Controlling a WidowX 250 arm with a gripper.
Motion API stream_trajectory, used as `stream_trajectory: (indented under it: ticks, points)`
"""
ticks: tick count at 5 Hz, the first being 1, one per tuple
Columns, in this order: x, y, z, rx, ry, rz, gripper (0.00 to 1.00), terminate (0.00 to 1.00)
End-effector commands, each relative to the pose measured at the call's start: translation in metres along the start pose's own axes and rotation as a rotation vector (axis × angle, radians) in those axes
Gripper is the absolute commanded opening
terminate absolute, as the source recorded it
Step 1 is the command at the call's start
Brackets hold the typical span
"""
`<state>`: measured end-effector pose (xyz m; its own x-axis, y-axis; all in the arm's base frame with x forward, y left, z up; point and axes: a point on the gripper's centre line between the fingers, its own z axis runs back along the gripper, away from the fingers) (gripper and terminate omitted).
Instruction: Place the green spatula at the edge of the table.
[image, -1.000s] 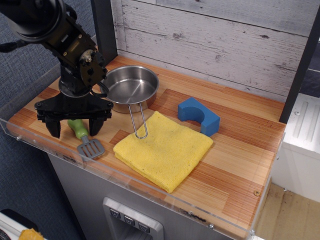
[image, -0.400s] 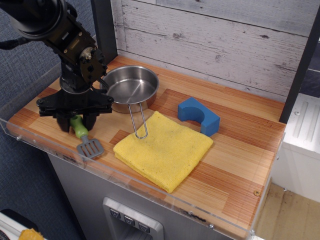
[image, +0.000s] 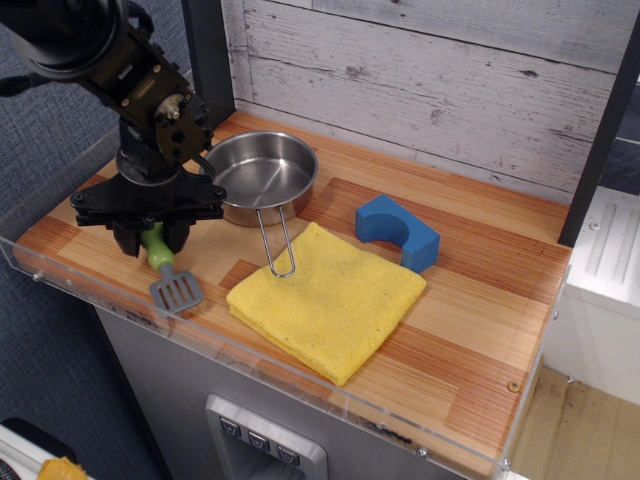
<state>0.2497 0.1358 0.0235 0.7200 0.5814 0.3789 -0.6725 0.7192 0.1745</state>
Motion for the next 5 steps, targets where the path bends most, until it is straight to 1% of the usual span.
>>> stream_trajectory:
  ticks: [1,2,3,4,5]
  points:
    - [0.018,0.013,0.025,-0.021,-0.071,0.033,0.0,0.0]
    - [0.03,0.016,0.041,-0.036,-0.116,0.038,0.0,0.0]
    - [0.042,0.017,0.06,-0.067,-0.166,0.05,0.0,0.0]
    - [0.055,0.014,0.077,-0.105,-0.203,0.054,0.0,0.0]
    - [0.056,-0.003,0.088,-0.15,-0.207,0.007,0.0,0.0]
